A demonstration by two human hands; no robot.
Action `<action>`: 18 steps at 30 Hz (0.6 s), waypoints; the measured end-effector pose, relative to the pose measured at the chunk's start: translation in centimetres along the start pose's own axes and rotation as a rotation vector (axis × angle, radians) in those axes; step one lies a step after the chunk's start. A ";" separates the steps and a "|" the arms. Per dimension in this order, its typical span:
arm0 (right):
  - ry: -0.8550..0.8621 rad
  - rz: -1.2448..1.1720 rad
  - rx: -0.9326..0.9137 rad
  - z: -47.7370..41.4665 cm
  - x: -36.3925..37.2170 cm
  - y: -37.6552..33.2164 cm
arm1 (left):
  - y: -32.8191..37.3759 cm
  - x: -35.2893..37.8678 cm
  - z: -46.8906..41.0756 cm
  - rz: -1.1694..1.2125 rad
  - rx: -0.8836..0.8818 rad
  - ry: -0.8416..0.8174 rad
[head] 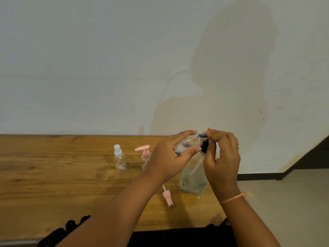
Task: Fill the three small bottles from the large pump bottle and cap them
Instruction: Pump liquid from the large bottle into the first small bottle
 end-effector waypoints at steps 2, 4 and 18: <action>-0.017 0.010 -0.033 0.3 0.2 0.3 | -0.4 0.3 0.1 0.010 -0.019 -0.013; -0.028 0.016 -0.055 0.5 0.3 0.4 | -0.5 0.5 0.3 0.017 -0.026 -0.018; -0.006 -0.034 -0.008 0.1 -0.1 0.7 | -0.2 0.5 0.2 0.037 -0.012 -0.018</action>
Point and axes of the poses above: each hand's wrist, its own z-axis away from the middle knuckle, its own x-axis out of the palm, y = z × x, the point moved 9 cm from there along -z, towards the middle knuckle, and after that the axes turned 12 degrees about -y, right-handed, at the moved point
